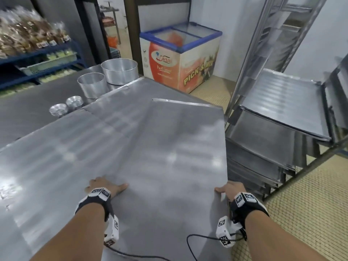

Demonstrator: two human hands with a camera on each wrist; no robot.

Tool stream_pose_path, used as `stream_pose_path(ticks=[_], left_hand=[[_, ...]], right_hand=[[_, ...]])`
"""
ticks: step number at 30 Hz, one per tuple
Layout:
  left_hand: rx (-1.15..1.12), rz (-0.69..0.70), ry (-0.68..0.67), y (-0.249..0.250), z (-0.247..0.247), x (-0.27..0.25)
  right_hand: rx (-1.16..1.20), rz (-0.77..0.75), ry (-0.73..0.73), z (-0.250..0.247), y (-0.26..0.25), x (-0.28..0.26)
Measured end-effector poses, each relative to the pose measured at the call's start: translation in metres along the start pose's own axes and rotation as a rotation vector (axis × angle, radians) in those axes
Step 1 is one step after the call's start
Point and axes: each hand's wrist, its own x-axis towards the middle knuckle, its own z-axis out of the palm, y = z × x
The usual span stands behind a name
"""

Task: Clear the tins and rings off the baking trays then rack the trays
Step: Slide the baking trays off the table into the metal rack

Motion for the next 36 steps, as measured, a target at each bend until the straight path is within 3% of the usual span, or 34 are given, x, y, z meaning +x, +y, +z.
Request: stream_pose_path(ticks=[2, 6, 9, 11, 14, 25, 36], left_hand=[[-0.004, -0.031, -0.012, -0.003, 0.002, -0.009], [-0.023, -0.108, -0.034, -0.014, 0.013, -0.022], [-0.042, -0.175, -0.037, -0.017, 0.020, -0.037], [-0.064, -0.235, -0.036, -0.016, 0.025, -0.047], [-0.052, -0.283, -0.082, -0.015, 0.035, -0.059], [-0.073, -0.426, -0.130, 0.013, 0.061, -0.079], [-0.139, -0.328, -0.137, 0.008, 0.021, -0.093]], right_hand=[[-0.056, -0.020, 0.020, -0.006, -0.016, -0.008], [-0.430, -0.194, -0.022, -0.009, -0.042, -0.013], [-0.487, -0.237, -0.059, -0.008, -0.047, 0.005], [-0.465, -0.230, -0.110, -0.008, -0.053, 0.014], [-0.563, -0.258, -0.063, -0.011, -0.063, 0.022], [-0.503, -0.166, 0.021, -0.014, -0.065, 0.045], [-0.576, -0.177, -0.030, -0.027, -0.071, 0.043]])
